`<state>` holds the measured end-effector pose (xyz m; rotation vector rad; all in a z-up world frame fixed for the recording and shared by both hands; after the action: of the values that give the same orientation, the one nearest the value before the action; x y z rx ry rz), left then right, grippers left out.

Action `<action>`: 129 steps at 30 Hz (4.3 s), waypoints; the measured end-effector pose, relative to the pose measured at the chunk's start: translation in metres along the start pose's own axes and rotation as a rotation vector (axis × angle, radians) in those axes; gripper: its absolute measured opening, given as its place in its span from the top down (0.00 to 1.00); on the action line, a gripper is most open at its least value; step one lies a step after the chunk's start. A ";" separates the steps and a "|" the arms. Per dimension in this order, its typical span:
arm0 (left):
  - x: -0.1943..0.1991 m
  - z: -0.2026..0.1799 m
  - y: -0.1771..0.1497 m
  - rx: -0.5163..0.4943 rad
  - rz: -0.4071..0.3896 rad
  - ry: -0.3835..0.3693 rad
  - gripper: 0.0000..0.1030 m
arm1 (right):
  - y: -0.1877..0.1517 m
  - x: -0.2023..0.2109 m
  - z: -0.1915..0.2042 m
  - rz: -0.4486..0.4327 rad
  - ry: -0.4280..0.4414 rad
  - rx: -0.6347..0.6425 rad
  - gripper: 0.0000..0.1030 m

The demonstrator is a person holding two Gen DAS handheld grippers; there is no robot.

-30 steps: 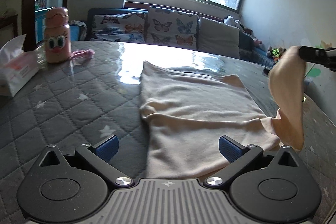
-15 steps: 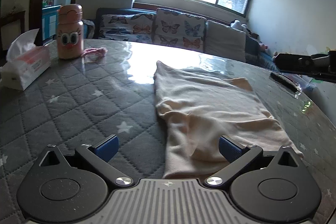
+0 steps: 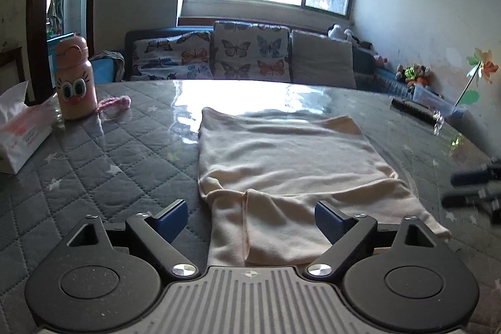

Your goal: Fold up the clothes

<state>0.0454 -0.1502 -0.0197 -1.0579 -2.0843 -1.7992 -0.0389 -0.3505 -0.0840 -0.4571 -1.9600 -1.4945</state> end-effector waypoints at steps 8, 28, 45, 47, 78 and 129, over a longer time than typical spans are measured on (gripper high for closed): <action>-0.017 0.008 -0.013 -0.032 0.044 0.068 0.15 | -0.033 -0.014 -0.005 0.035 -0.028 -0.050 0.51; -0.043 0.008 0.006 -0.091 0.050 0.132 0.16 | 0.004 -0.066 -0.034 0.014 -0.121 -0.088 0.48; -0.017 0.017 -0.005 -0.189 0.030 0.132 0.15 | -0.015 -0.040 -0.027 0.024 -0.136 -0.030 0.46; -0.006 0.013 -0.007 -0.243 0.013 0.124 0.15 | -0.011 -0.031 -0.022 -0.002 -0.124 -0.018 0.46; 0.030 -0.055 -0.063 -0.631 0.023 -0.206 0.89 | -0.011 0.018 0.058 -0.044 0.112 0.324 0.29; 0.143 -0.034 -0.084 -0.565 0.002 -0.210 0.95 | 0.004 0.077 0.096 -0.132 0.290 0.235 0.91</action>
<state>-0.1205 -0.1273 0.0041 -1.4278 -1.6979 -2.4459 -0.1195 -0.2655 -0.0463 -0.0080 -1.9277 -1.3026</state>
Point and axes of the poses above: each gripper's, at about its wrist camera, not at the fingertips, and x roughly against the way its jaws point, z to its left, y to its top, the point moved 9 cm from there along -x, roughly the way its jaws point, and after that the axes turned 11 degrees about x, right-handed, at the moved point
